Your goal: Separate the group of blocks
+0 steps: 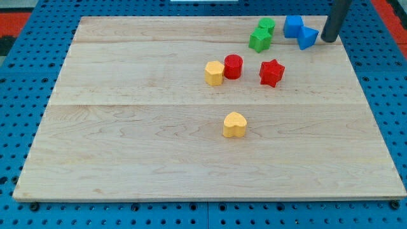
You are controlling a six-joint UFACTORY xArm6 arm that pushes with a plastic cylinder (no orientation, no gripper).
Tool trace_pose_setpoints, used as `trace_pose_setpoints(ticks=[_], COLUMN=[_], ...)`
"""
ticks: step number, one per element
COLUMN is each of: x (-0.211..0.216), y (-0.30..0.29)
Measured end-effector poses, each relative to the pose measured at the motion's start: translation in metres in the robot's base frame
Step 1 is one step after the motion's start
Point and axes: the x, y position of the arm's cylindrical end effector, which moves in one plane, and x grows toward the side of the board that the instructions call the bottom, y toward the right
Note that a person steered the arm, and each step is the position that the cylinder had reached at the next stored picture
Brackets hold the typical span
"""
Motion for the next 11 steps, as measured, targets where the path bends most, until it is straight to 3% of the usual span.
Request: trace_pose_setpoints(ticks=[3, 5, 7, 11], x=[-0.020, -0.050, -0.034, -0.014], y=[-0.064, -0.061, -0.129, -0.176])
